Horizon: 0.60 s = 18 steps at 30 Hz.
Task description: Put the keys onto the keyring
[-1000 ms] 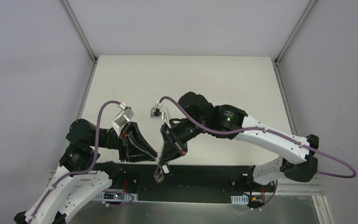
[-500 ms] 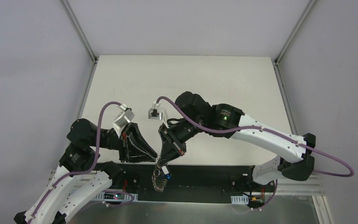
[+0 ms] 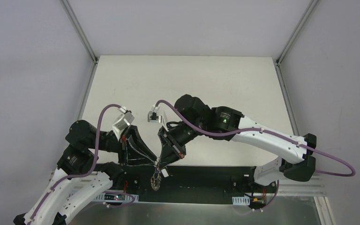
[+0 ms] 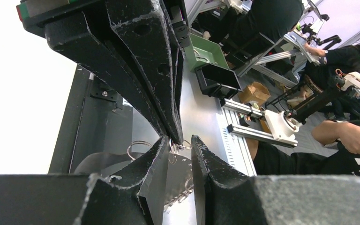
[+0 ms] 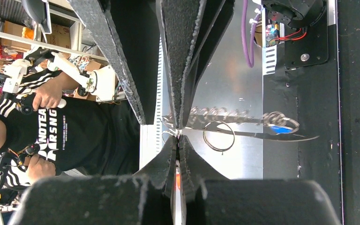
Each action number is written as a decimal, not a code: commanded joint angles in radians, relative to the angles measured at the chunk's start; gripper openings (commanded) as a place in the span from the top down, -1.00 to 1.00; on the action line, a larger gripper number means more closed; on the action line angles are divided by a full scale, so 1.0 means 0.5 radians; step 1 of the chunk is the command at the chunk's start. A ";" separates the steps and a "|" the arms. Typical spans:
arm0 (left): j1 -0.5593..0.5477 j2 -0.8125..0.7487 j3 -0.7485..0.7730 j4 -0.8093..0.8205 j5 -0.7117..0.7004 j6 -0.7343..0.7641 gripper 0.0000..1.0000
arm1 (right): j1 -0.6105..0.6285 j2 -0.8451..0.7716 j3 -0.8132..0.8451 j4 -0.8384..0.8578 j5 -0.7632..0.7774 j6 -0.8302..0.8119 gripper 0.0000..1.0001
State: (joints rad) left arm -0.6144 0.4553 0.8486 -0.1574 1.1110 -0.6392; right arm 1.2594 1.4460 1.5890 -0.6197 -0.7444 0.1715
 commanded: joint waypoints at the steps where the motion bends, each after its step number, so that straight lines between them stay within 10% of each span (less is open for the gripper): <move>1: 0.002 -0.021 0.084 0.046 -0.046 0.060 0.52 | 0.050 -0.022 0.045 0.045 -0.050 -0.019 1.00; 18: 0.002 -0.002 0.086 0.042 -0.049 0.045 0.52 | 0.101 0.021 0.173 -0.096 0.127 -0.121 1.00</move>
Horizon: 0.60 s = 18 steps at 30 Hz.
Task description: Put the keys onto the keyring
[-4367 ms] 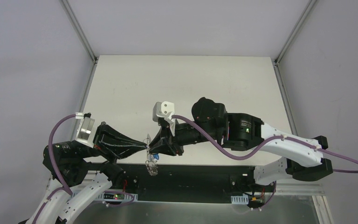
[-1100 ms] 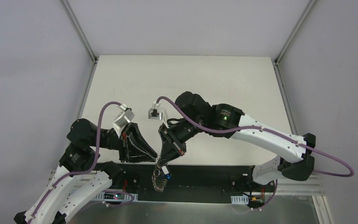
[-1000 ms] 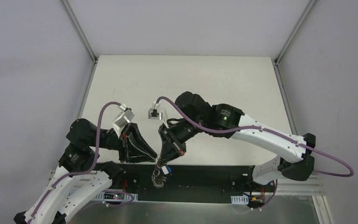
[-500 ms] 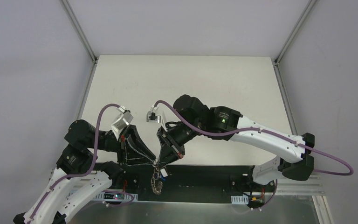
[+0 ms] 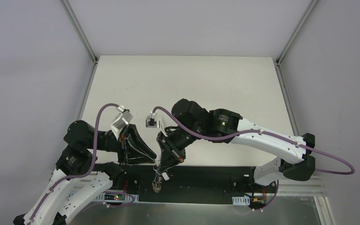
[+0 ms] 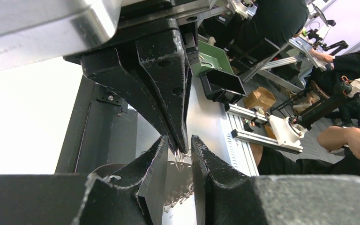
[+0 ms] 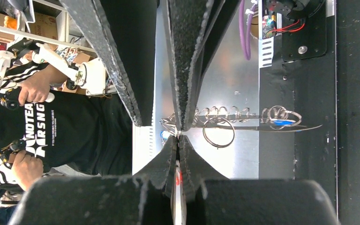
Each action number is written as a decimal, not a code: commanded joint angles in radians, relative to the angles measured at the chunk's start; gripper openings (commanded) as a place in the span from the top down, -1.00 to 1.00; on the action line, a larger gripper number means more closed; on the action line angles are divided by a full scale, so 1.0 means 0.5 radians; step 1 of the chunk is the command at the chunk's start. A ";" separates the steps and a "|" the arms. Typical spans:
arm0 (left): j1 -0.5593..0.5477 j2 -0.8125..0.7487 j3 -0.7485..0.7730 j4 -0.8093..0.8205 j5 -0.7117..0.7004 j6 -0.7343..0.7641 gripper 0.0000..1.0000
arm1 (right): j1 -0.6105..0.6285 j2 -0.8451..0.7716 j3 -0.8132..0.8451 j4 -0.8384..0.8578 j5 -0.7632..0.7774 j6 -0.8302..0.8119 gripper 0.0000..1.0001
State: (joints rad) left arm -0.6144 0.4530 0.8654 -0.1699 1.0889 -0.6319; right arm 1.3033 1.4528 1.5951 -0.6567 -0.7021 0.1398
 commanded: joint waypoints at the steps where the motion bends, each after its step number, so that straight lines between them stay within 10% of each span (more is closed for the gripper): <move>1: 0.002 0.002 0.050 0.071 -0.001 0.028 0.52 | 0.012 0.014 0.185 -0.048 0.054 -0.071 1.00; 18: 0.002 0.012 0.016 0.068 0.027 0.016 0.53 | 0.010 0.079 0.355 -0.175 0.072 -0.134 1.00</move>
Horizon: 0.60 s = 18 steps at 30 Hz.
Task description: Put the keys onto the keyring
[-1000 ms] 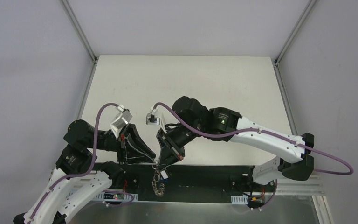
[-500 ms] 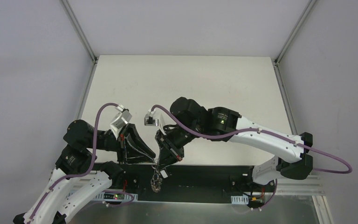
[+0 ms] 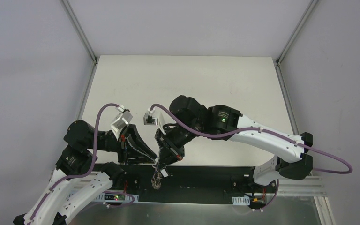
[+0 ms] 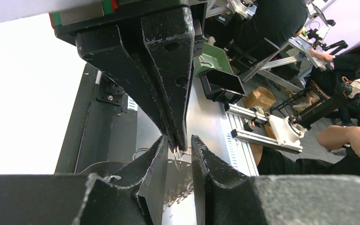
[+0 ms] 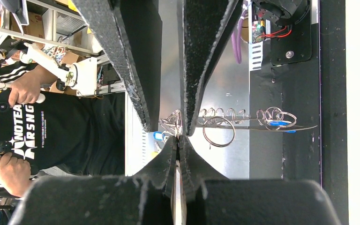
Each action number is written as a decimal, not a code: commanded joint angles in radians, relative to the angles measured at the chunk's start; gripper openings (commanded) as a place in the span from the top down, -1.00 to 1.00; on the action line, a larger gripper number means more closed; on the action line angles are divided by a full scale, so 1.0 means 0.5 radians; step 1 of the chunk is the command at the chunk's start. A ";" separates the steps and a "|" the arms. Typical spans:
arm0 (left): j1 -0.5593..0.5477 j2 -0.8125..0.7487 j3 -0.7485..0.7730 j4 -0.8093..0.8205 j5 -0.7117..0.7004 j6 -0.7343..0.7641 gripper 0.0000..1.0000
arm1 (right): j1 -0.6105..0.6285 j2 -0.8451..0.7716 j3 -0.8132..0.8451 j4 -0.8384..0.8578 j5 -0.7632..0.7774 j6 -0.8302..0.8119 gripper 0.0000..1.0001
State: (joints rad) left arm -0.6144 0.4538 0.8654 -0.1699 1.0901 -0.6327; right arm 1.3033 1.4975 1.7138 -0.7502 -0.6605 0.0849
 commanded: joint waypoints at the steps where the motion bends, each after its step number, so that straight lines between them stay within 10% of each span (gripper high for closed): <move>1: 0.002 0.008 0.013 0.067 0.024 0.017 0.53 | 0.010 -0.008 0.127 0.012 -0.001 -0.024 1.00; 18: 0.002 -0.004 0.008 0.067 0.044 0.004 0.55 | 0.007 0.008 0.186 -0.016 0.052 -0.029 1.00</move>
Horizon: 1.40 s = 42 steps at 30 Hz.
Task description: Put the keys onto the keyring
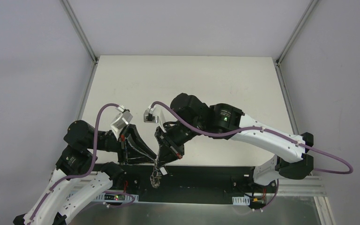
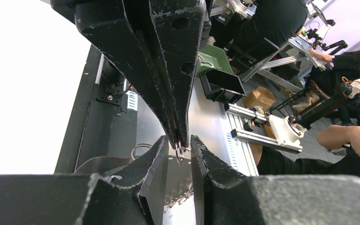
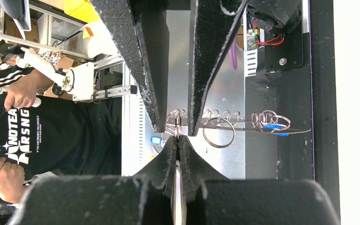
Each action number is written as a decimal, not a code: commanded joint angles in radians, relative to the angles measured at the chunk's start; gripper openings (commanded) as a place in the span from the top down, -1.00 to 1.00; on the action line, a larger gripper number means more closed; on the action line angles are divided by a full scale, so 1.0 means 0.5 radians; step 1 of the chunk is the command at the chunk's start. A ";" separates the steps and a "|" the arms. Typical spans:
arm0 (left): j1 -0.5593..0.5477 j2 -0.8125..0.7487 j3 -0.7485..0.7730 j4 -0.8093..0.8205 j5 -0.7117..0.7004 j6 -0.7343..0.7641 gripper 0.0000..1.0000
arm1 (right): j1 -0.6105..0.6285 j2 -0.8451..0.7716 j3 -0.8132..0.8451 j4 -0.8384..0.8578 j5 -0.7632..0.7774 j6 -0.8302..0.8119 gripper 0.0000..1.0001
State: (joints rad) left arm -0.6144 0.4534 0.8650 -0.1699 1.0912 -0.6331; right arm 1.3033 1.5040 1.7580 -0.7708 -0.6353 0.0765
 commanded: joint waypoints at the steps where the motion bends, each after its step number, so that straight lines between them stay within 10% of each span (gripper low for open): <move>1: 0.002 -0.003 0.008 0.068 0.043 0.004 0.55 | 0.007 -0.004 0.095 0.023 0.003 -0.013 1.00; 42: 0.002 0.072 0.005 0.027 0.082 0.024 0.72 | -0.009 0.033 0.174 -0.065 0.003 -0.065 1.00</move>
State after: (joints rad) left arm -0.6144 0.4835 0.8593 -0.1741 1.1023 -0.6357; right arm 1.3003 1.5181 1.7859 -0.8093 -0.6167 0.0582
